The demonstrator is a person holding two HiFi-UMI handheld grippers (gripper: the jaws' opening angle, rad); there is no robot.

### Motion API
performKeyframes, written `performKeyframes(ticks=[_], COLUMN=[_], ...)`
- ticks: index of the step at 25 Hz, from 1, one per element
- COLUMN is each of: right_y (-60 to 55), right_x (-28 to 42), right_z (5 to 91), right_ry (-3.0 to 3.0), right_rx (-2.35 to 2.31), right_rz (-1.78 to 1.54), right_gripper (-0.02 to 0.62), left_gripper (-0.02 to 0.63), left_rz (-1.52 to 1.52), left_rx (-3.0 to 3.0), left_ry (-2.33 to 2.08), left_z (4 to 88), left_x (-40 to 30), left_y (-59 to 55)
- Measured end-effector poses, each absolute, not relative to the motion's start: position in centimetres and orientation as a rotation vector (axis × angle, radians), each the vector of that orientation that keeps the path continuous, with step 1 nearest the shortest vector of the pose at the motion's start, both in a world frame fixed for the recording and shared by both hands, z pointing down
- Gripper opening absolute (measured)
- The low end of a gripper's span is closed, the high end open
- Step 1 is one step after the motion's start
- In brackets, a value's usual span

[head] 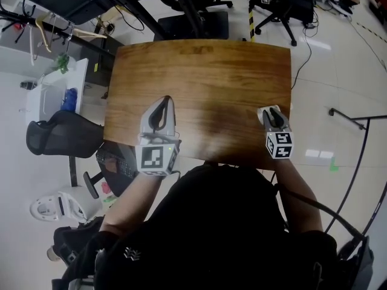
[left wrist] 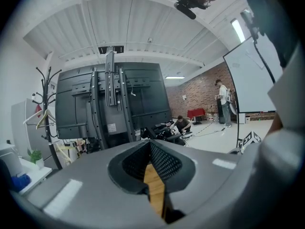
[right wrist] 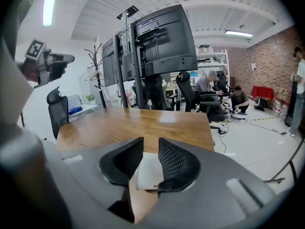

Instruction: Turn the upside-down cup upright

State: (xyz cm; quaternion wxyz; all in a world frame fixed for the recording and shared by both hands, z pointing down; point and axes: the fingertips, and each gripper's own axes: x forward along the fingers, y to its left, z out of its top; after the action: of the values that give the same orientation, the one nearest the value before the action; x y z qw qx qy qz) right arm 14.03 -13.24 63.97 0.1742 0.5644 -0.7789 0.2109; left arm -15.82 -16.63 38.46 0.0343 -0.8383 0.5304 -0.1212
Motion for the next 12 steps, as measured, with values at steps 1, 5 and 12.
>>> performKeyframes(ticks=[1,5,12], right_y=[-13.3,-12.5,-11.5], right_x=[15.2,19.7,19.7], right_z=[64.0,65.6,67.8], right_ry=[-2.19,-2.085,-2.161], right_rx=[1.628,1.674,1.577], right_rz=[0.608,0.781,1.113], right_gripper=[0.106,0.143,0.156], left_gripper=[0.0,0.0,0.0], left_rz=[-0.37,-0.364,-0.37], left_rx=[-2.58,-2.577,-2.571], left_ry=[1.627,1.624,1.63], left_z=[38.5,38.3,38.2], left_x=[-15.6,-15.0,-14.5], left_y=[-16.6,-16.5,-16.2])
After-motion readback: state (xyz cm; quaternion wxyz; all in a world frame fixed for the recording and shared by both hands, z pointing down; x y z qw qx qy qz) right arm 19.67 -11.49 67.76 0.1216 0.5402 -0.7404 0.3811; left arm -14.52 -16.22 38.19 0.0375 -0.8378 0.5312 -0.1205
